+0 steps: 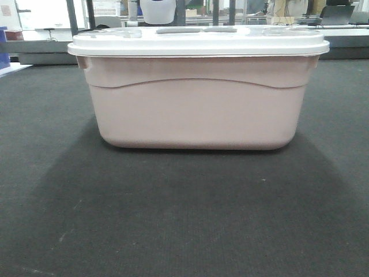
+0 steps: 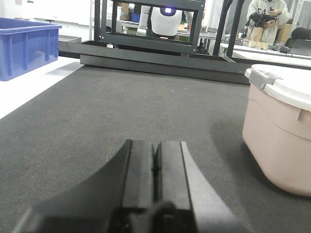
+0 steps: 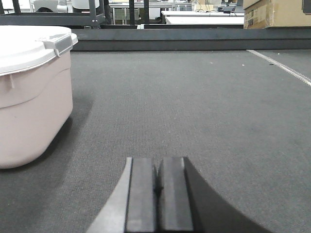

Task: Grab white bin and place on right shelf
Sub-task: 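Move both grippers toward the short ends of the pink bin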

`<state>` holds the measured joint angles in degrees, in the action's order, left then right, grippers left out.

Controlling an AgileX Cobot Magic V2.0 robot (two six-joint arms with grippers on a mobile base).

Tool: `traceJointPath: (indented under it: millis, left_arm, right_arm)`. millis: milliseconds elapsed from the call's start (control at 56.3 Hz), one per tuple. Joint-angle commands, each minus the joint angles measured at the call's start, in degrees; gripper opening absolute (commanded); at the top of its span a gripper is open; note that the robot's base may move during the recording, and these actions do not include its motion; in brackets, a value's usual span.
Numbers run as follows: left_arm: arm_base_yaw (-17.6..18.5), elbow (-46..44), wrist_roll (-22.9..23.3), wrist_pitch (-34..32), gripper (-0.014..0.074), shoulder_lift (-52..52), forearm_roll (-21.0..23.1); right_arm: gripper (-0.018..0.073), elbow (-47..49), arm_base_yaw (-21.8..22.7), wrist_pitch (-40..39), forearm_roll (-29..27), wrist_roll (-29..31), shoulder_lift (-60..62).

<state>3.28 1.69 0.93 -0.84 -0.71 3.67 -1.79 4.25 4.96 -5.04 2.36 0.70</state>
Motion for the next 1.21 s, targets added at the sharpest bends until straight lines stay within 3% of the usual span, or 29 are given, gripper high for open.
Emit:
traceJointPath:
  millis: [0, 1013, 1191]
  left_arm:
    - [0.4, 0.4, 0.2, -5.0, -0.0118, -0.7, 0.2]
    - [0.4, 0.4, 0.2, -5.6, -0.0117, -0.7, 0.2]
    - [0.4, 0.4, 0.2, -8.4, -0.0117, -0.3, 3.9]
  right_arm:
    - [0.0078, 1.4, 0.2, -4.7, 0.0, 0.0, 1.1]
    - [0.0078, 1.4, 0.3, -8.1, 0.0, 0.0, 1.1]
    - [0.0078, 1.5, 0.3, -10.9, -0.1, 0.0, 1.1]
